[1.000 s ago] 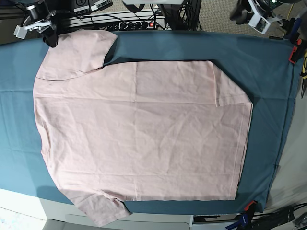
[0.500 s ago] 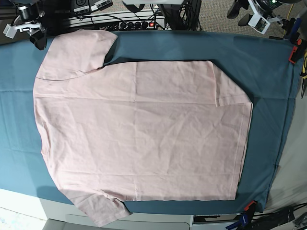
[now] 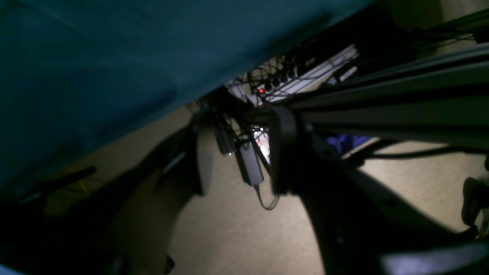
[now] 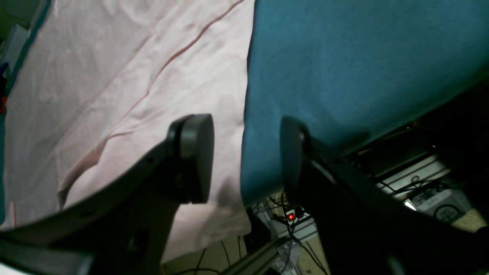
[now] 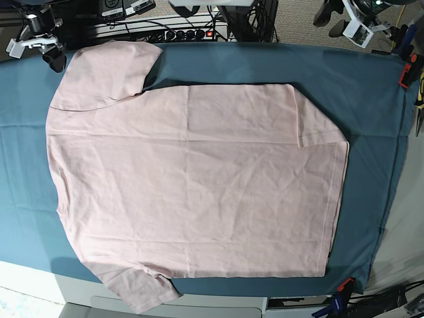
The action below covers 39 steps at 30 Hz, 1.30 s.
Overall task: Fold the T-shirt properly
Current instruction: 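Move both grippers from rest toward the pink T-shirt, then lower the left gripper onto the corner of the shirt body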
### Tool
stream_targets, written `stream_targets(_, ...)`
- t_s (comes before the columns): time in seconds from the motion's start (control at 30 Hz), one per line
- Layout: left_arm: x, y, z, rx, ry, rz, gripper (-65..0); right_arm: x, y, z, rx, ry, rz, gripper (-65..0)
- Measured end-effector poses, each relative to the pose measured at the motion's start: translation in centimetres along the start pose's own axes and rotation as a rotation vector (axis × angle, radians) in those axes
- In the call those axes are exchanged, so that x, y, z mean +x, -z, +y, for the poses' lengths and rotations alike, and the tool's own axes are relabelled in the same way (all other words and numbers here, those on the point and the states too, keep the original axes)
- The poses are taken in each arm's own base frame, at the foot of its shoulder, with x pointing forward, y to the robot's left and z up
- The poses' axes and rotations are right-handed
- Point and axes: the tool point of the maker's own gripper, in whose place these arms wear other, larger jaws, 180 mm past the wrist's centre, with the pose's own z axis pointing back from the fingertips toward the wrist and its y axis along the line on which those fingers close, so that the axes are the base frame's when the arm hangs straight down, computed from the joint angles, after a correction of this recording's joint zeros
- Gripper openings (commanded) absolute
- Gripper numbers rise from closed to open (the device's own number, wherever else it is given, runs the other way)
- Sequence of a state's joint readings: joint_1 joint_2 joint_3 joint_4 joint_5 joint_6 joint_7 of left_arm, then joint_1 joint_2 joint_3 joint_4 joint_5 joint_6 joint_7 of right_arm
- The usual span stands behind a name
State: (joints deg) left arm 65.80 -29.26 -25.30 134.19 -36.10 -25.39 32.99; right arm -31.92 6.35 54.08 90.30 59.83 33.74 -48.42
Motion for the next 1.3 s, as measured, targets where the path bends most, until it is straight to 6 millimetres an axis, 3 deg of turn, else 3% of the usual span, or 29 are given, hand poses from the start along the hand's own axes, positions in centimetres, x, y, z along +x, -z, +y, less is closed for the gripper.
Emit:
stream_targets(0.3,0.0,0.0,0.0,0.0,0.001,-0.001,-40.4,-2.7,2.4,2.6,0.097,0.023,0.058,-36.1)
stream_targets(0.53,0.0,0.0,0.0,0.001,0.001,0.0,-40.4,-3.3,2.5,3.0,0.113,0.047,0.066,-36.5)
stream_targets(0.6,0.0,0.0,0.0,0.001,0.001,-0.001,-40.4,-3.5,2.5,3.1,0.114,0.045,0.077,-42.5)
stream_targets(0.7,0.4,0.2,0.5,0.015,0.021,-0.01,-40.4,-4.2,2.4,2.9,0.107,0.037,0.114,-63.7)
stream_targets(0.73,0.7,0.3,0.7,0.025,0.029,-0.017,-40.4,-4.4,2.4,2.8,0.1,0.031,0.121,-65.0)
stream_targets(0.87,1.4,0.5,2.8,0.112,0.017,-0.017,-40.4,-4.5,2.4,2.7,0.097,0.027,0.126,-65.0)
stream_targets(1.03,4.1,1.0,5.2,0.185,0.082,-0.076,-40.4,-4.5,2.4,2.7,0.097,0.027,0.126,-65.0)
stream_targets(1.3,6.5,1.6,7.1,0.254,0.242,-0.092,-40.5,-4.6,2.5,2.7,0.093,0.021,0.129,-65.0)
